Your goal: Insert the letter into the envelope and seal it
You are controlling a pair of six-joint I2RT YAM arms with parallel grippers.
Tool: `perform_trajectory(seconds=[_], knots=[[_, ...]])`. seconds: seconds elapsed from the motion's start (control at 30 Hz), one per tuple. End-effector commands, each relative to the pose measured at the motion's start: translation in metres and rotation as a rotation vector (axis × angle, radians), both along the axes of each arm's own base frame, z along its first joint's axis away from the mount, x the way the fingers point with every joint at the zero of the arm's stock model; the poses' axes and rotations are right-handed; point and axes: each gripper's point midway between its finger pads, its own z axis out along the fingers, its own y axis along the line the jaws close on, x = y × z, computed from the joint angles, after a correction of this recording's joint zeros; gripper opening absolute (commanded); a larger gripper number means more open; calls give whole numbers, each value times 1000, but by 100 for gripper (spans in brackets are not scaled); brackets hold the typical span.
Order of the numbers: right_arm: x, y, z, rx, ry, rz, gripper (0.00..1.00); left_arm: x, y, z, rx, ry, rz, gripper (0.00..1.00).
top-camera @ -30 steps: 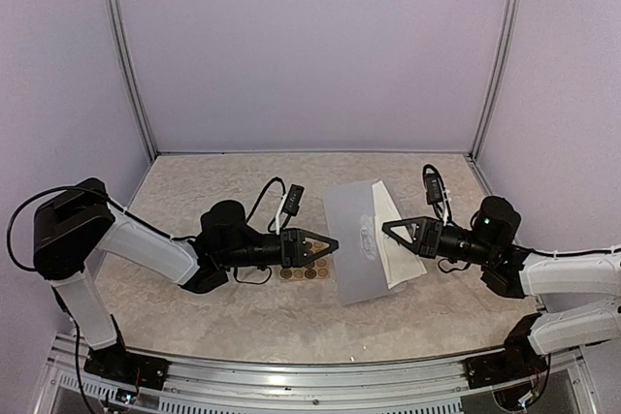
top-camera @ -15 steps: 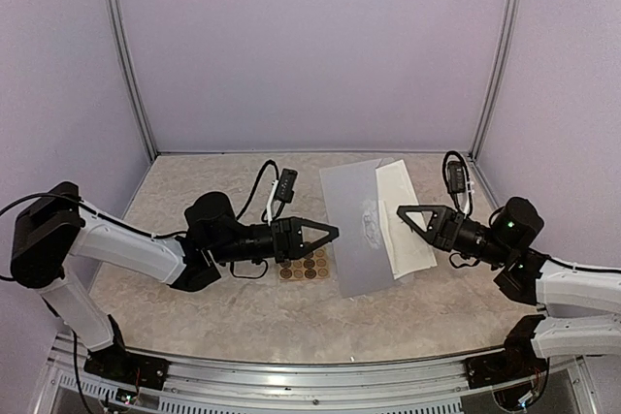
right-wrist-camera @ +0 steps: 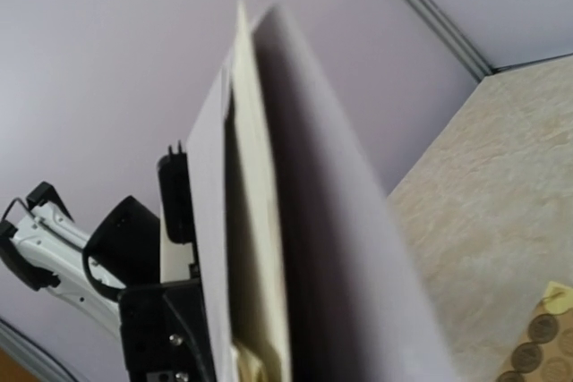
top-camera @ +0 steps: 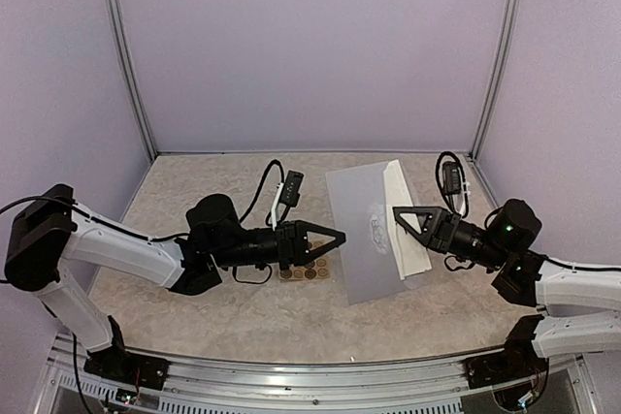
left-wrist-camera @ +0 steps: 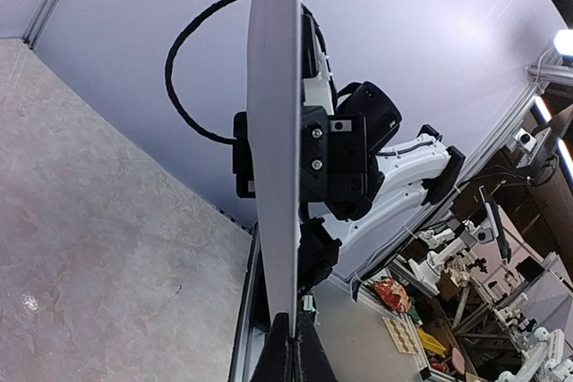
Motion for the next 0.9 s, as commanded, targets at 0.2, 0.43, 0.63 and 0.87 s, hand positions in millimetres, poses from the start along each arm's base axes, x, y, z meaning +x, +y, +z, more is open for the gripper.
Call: perform_trajectory(seconds=[0.2,0.43,0.63,0.87], knots=[[-6,20,22,47,-23,24,0,-2,0,30,-68,-63,27,0],[-6,28,23,12,-34,23,0,0,1,26,-53,-60,40,0],[-1,11,16,-95,-42,-77,21,1,13,27,-40,-73,64,0],[-13,11,6,-188,-45,1,29,-5,17,38,-55,-96,37,0]])
